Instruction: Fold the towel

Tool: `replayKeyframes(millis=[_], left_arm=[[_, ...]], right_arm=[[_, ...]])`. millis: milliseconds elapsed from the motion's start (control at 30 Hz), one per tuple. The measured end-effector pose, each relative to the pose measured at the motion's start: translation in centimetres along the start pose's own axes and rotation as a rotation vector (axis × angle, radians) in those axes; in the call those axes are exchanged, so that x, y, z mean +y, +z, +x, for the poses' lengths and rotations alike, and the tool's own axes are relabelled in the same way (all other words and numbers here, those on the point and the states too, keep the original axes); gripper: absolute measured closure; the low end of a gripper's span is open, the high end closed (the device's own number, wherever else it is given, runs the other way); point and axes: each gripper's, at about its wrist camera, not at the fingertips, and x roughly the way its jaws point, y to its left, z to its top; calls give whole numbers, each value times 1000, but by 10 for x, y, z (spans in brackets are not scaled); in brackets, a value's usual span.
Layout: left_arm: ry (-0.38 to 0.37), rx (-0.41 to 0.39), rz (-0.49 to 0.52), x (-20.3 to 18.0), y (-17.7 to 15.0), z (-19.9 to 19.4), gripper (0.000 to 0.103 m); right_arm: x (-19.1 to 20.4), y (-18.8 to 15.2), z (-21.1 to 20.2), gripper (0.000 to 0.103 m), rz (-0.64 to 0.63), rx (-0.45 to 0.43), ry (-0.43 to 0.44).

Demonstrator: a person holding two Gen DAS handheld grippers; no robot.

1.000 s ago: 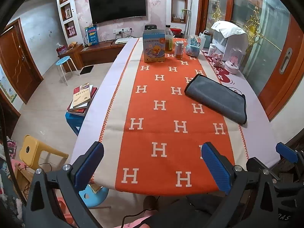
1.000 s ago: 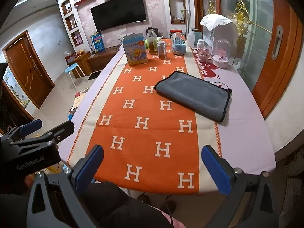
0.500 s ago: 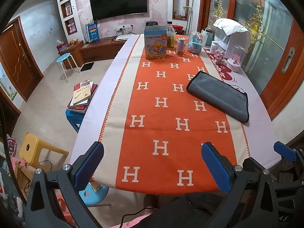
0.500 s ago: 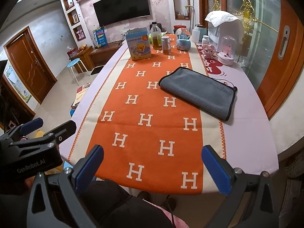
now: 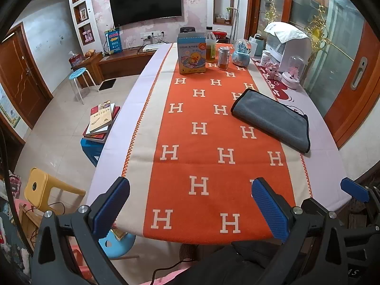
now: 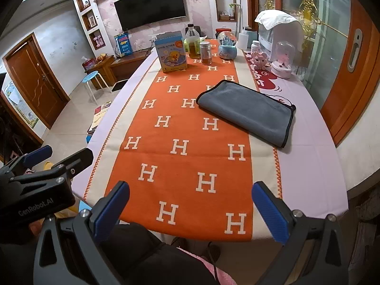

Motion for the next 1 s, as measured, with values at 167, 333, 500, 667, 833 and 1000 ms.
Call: replayKeyframes(millis=[167, 333, 500, 667, 833, 1000], left_arm=[[3, 0, -1, -1, 0, 0, 1], [3, 0, -1, -1, 0, 0, 1], [3, 0, 0, -1, 0, 0, 1], [2, 0, 1, -1, 1, 0, 1], [3, 0, 1, -1, 1, 0, 1], [2, 1, 4, -2, 0, 1, 1]], right_arm=[[-2, -1, 2, 0, 6, 3, -4], [-3, -1, 2, 0, 6, 5, -3], [-2, -1, 2, 0, 5, 5, -3], [-2, -1, 2, 0, 6, 6, -4], [-2, -1, 2, 0, 6, 6, -4], [-2, 0, 2, 0, 6, 6, -4]])
